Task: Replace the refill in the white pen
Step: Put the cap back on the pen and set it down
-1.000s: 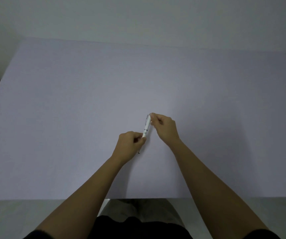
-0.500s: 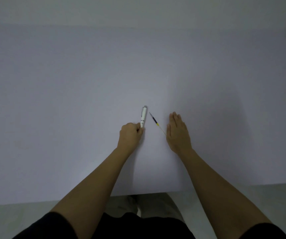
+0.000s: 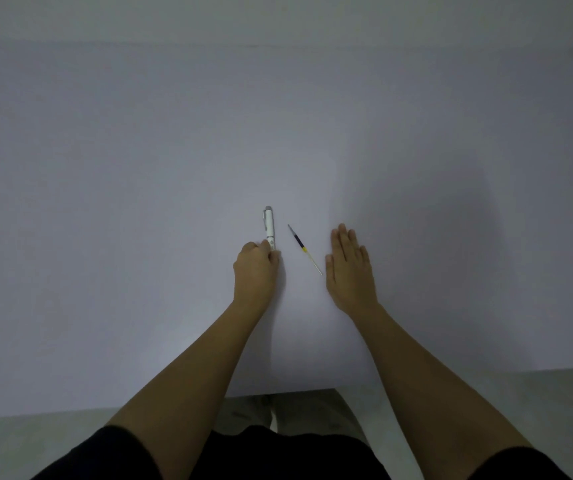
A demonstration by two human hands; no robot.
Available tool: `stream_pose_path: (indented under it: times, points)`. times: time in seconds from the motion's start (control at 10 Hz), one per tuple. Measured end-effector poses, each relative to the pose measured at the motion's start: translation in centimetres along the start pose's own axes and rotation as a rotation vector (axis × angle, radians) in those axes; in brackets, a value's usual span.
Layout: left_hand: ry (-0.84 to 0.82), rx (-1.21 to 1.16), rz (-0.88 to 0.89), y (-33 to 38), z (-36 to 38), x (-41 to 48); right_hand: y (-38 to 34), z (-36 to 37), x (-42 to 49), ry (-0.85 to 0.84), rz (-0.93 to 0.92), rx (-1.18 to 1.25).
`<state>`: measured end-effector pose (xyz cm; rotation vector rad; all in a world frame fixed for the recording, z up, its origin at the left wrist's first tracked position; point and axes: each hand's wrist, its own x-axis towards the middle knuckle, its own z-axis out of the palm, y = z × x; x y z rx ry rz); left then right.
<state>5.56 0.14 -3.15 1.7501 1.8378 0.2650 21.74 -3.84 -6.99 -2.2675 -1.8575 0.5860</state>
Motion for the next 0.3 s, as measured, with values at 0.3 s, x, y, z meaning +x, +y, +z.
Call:
stream_pose_path:
  times: [0.3]
  points:
    - [0.013, -0.049, -0.018, 0.12, -0.73, 0.08, 0.30, -0.70, 0.48, 0.021, -0.010, 0.064]
